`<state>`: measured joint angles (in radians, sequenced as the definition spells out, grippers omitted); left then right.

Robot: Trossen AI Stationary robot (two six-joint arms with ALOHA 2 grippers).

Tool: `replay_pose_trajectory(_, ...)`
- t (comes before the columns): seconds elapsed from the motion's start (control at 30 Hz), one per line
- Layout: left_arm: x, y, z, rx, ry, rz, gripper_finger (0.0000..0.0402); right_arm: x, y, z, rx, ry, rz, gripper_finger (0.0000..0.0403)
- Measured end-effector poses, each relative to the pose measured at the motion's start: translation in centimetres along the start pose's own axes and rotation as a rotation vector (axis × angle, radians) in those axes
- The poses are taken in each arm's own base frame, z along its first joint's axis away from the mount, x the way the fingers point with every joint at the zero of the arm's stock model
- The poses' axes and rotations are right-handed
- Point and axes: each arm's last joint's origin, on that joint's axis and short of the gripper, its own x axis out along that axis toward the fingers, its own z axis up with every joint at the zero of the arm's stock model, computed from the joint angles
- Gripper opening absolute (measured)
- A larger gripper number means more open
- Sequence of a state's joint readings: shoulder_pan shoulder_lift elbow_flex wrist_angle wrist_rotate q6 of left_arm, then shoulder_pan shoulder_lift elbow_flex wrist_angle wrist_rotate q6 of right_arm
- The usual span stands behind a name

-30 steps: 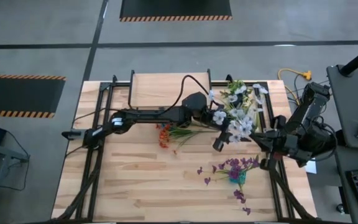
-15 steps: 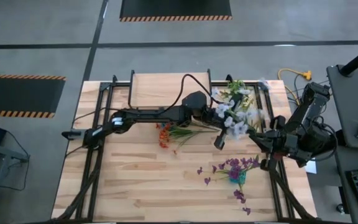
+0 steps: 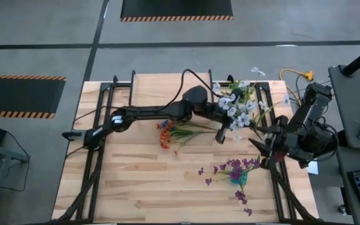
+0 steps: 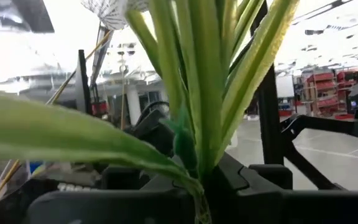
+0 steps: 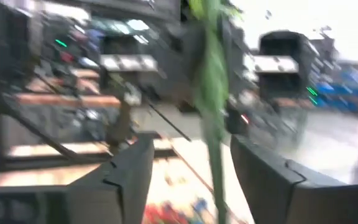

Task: Pick and place flowers into a vace then onto a shelf
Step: Put the white flowers into the blue flower vase

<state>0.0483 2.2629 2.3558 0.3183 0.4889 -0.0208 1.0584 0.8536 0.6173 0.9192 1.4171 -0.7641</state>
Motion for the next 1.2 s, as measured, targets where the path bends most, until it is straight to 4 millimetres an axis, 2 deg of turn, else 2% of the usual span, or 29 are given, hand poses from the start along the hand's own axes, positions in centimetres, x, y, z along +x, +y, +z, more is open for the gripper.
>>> replay_pose_trajectory(0.13,-0.5,0.7,0.3,-0.009,0.040,0.016,0.0001,0.0,-0.3,0.3,0.004,0.100,-0.102,0.0240)
replay_pose_trajectory(0.3,-0.9,1.3,-0.1,-0.024,0.082,0.029,0.0001,-0.2,-0.2,0.7,-0.005,0.105,-0.090,0.0255)
replay_pose_trajectory(0.77,-1.2,1.1,-1.1,-0.076,0.220,-0.007,0.0000,-0.4,-0.2,1.1,-0.019,0.104,-0.078,0.0231)
replay_pose_trajectory(1.2,-1.3,0.9,-1.5,-0.090,0.263,-0.035,0.0000,-0.3,0.6,0.7,-0.073,0.107,-0.075,0.0249)
